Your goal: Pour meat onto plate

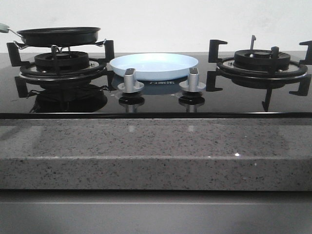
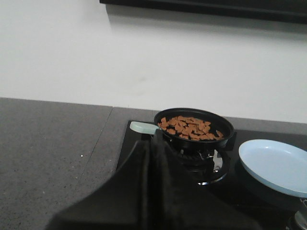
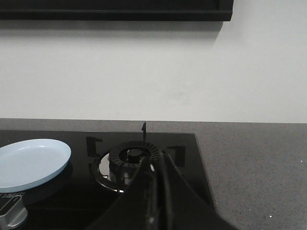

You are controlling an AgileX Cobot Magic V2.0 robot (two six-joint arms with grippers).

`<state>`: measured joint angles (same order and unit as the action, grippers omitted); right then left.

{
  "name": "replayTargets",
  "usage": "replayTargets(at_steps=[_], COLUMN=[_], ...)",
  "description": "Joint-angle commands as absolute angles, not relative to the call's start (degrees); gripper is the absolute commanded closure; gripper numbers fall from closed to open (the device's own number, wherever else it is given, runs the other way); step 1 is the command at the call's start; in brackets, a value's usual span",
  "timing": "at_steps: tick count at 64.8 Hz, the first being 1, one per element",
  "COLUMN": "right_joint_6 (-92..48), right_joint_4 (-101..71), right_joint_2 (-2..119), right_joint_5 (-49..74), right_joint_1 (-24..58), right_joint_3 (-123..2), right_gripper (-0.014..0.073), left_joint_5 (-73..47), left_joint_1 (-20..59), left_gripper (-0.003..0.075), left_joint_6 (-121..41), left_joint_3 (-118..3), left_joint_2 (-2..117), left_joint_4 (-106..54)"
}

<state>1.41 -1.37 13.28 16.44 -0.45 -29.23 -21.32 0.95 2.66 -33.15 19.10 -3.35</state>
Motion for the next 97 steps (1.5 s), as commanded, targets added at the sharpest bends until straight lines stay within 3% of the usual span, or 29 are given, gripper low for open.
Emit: replayTargets(at_steps=[1, 41, 46, 54, 59, 64, 79, 97], right_joint_6=[1.3, 1.3, 1.3, 1.3, 1.3, 1.3, -1.5, -4.1], right_joint_4=[-0.6, -0.9, -0.9, -0.9, -1.0, -2.9, -7.3, -10.2], right_joint_2=[18.1, 35.5, 36.1, 36.2, 36.2, 36.2, 39.6, 50.4], right_joint_5=[15.6, 23.5, 24.5, 25.4, 25.7, 26.1, 32.6, 35.7], right_joint_1=[-0.7, -0.7, -0.7, -0.7, -0.7, -0.7, 2.4, 12.0], right_joint_3=[-33.9, -36.2, -36.2, -36.2, -36.2, -36.2, -41.3, -50.2], right_gripper=[0.0664, 0.0655, 0.0582, 0.0285, 0.0148, 0.0094, 0.0131, 0.0132], left_joint_5=[-20.0, -21.5, -21.5, -20.7, -20.5, -20.4, -20.4, -20.3], left_joint_1=[0.9, 0.9, 0.9, 0.9, 0.9, 0.9, 0.9, 0.9], left_gripper=[0.0741, 0.0718, 0.058, 0.0276, 0.018, 0.0176, 0.0176, 0.0176], left_joint_6=[2.7, 2.7, 2.7, 2.7, 2.7, 2.7, 2.7, 2.7], left_joint_3=[-37.2, -38.4, -38.4, -38.4, -38.4, -38.4, -38.4, -38.4], left_joint_2=[23.5, 37.5, 38.6, 39.7, 40.0, 40.0, 40.0, 40.1], left_joint_4=[-3.9, -3.9, -3.7, -3.7, -3.8, -3.8, -3.8, -3.8])
